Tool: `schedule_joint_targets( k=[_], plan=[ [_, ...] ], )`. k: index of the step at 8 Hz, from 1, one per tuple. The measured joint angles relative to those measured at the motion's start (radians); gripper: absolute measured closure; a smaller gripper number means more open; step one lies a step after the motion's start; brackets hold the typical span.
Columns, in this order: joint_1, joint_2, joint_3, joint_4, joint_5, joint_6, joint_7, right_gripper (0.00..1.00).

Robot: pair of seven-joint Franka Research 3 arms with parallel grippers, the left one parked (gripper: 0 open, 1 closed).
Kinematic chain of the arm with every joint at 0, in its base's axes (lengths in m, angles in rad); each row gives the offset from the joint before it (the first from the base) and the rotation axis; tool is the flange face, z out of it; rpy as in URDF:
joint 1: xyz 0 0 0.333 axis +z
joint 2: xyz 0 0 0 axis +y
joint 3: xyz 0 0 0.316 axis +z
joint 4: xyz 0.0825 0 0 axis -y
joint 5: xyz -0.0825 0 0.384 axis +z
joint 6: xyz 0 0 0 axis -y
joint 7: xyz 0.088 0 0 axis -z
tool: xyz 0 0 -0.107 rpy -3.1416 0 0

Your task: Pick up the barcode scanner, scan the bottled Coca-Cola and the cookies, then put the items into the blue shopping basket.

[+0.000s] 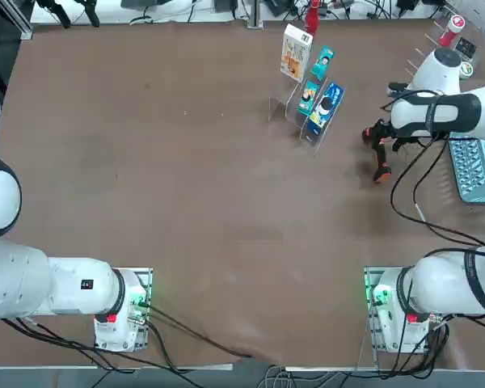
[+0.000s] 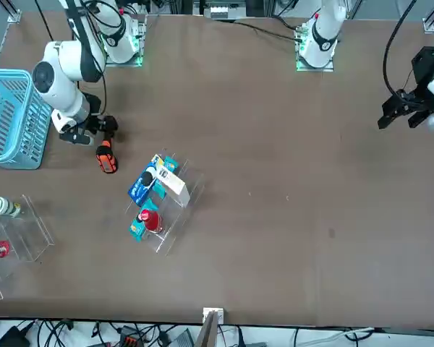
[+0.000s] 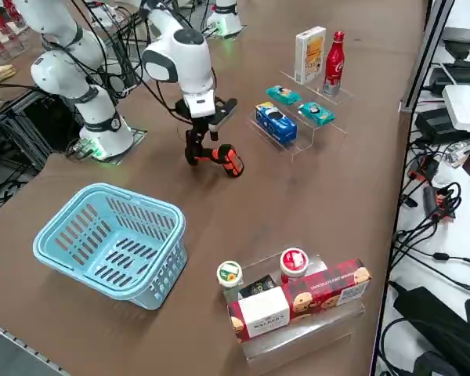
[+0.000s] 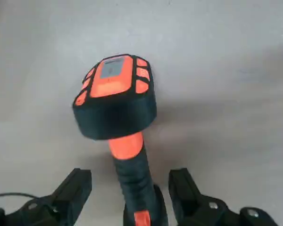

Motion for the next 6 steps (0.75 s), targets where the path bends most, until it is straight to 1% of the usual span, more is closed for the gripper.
schedule_joint_targets(
  k=[2, 3, 4, 5, 6],
  plan=[
    [-0.007, 0.053, 0.000, -0.005, 0.000, 0.054, -0.006, 0.00],
    [-0.008, 0.068, 0.000, -0.005, 0.000, 0.074, -0.007, 0.00],
    [-0.008, 0.083, 0.000, -0.005, 0.000, 0.094, -0.008, 0.02],
    [-0.008, 0.097, 0.000, -0.006, 0.000, 0.108, -0.008, 0.08],
    [-0.008, 0.110, 0.000, -0.006, 0.000, 0.116, -0.009, 0.18]
  ],
)
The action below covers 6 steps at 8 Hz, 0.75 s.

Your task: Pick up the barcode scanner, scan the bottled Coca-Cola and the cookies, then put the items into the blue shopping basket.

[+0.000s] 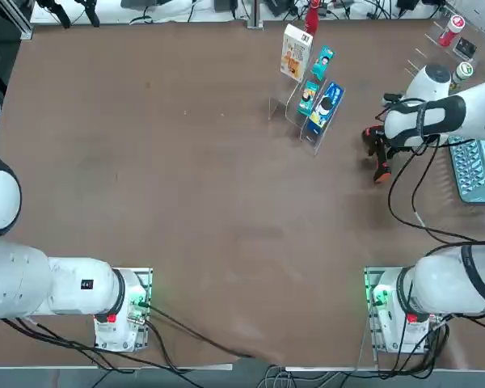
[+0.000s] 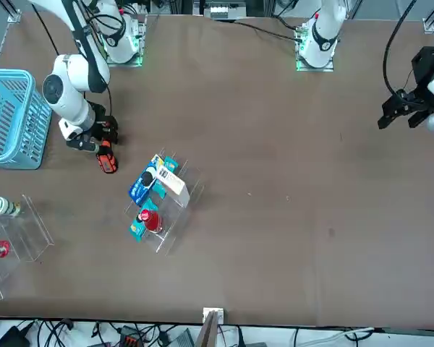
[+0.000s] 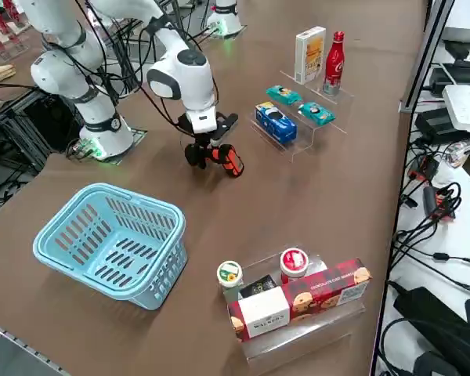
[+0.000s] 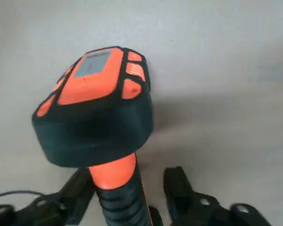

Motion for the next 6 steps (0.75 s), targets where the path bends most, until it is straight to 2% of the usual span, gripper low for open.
schedule_joint_targets(
  k=[1, 2, 6],
  plan=[
    [0.000, 0.002, 0.001, 0.000, 0.000, 0.000, 0.000, 0.43],
    [0.000, 0.000, 0.002, 0.002, 0.000, -0.001, -0.002, 0.56],
    [0.001, -0.056, 0.005, 0.029, -0.001, -0.063, -0.010, 0.56]
  ],
)
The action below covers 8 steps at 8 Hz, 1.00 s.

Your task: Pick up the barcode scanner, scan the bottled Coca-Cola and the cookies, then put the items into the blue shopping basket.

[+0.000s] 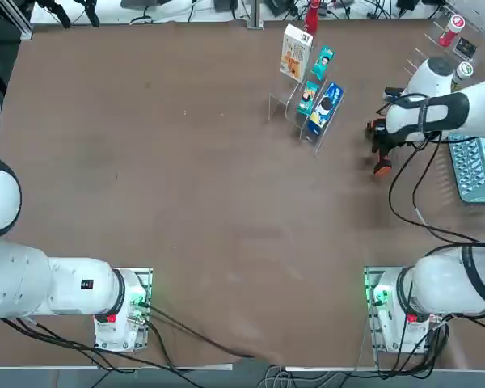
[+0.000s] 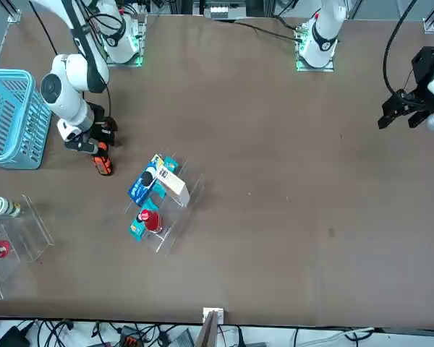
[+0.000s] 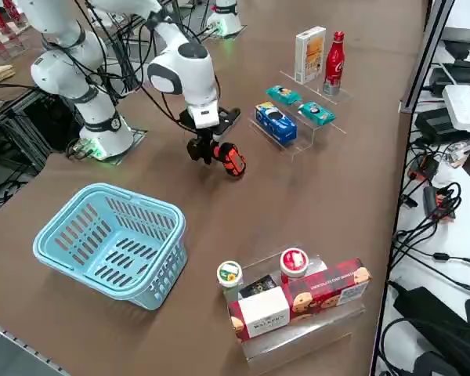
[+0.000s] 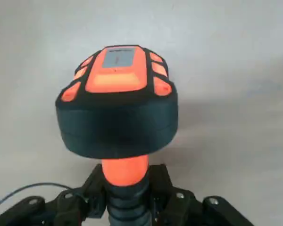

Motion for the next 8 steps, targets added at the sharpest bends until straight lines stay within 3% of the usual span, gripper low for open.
schedule_joint_targets(
  k=[4, 6, 8],
  plan=[
    [0.018, -0.216, 0.013, 0.093, -0.001, -0.194, -0.101, 0.56],
    [0.019, -0.254, 0.012, 0.168, 0.007, -0.289, -0.157, 0.56],
    [0.020, -0.245, 0.013, 0.183, 0.107, -0.343, -0.209, 0.56]
  ],
)
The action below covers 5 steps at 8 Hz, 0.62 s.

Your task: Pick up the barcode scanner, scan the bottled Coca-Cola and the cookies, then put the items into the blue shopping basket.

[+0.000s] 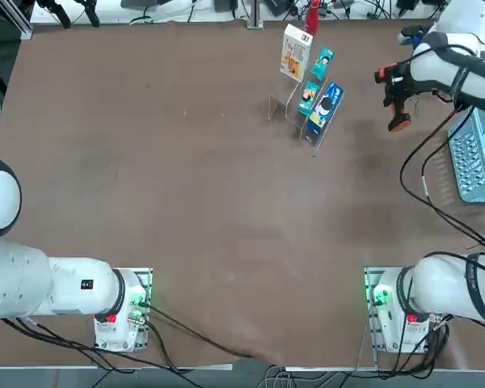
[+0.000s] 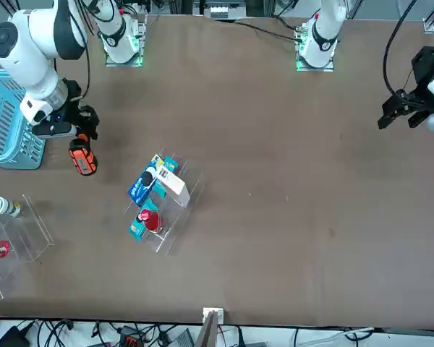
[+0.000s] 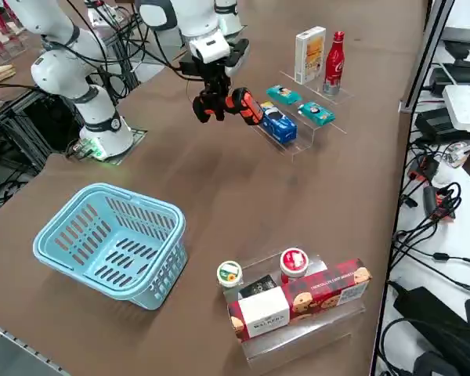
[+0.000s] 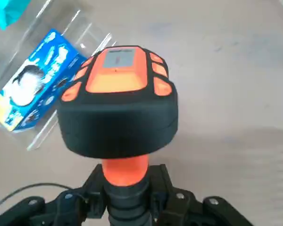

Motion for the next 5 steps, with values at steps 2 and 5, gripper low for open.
schedule_joint_targets(
  k=[2, 5],
  plan=[
    [0.001, 0.019, 0.000, 0.002, 0.109, -0.030, -0.077, 0.56],
    [0.000, 0.040, -0.004, 0.048, 0.359, -0.038, -0.270, 0.56]
  ],
)
